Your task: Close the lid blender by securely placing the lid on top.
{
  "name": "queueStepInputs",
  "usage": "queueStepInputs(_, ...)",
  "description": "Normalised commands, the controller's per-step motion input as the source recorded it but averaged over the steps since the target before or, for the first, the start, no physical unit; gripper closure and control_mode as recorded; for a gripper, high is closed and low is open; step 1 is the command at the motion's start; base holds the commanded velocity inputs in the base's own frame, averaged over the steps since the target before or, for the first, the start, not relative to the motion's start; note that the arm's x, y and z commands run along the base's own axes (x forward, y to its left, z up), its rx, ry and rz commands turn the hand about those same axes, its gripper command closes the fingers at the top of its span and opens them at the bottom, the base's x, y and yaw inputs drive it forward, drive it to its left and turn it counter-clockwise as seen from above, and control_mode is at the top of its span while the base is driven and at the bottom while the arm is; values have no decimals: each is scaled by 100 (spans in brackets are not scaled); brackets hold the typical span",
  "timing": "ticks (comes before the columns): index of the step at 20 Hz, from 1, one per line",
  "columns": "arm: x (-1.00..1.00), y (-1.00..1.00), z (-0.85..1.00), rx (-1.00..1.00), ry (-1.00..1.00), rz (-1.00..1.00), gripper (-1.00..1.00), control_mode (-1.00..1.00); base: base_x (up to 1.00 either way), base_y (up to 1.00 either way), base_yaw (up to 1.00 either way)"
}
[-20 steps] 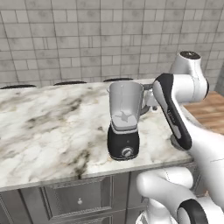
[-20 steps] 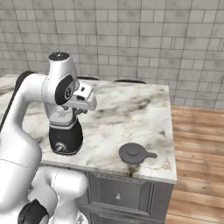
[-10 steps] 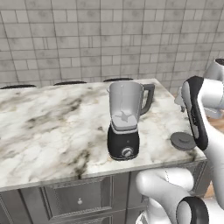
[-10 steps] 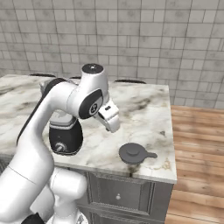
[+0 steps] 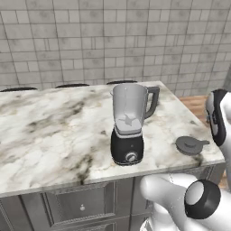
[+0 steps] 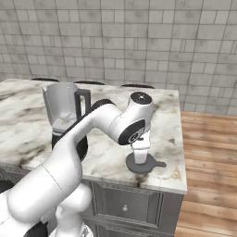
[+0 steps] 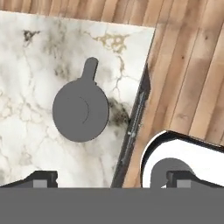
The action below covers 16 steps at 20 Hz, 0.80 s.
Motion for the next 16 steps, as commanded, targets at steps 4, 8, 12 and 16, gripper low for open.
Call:
queueStepInputs(4, 53, -62, -57, 26, 6, -36, -100, -100, 0, 0, 0)
queueStepInputs(8, 71, -71, -47, 27, 12, -6, -100, -100, 0, 0, 0)
queueStepInputs(12, 65, -49, -52, 20, 16, 0, -100, -100, 0, 0, 0)
queueStepInputs(16, 60, -31, -51, 5, 19, 0, -100, -100, 0, 0, 0)
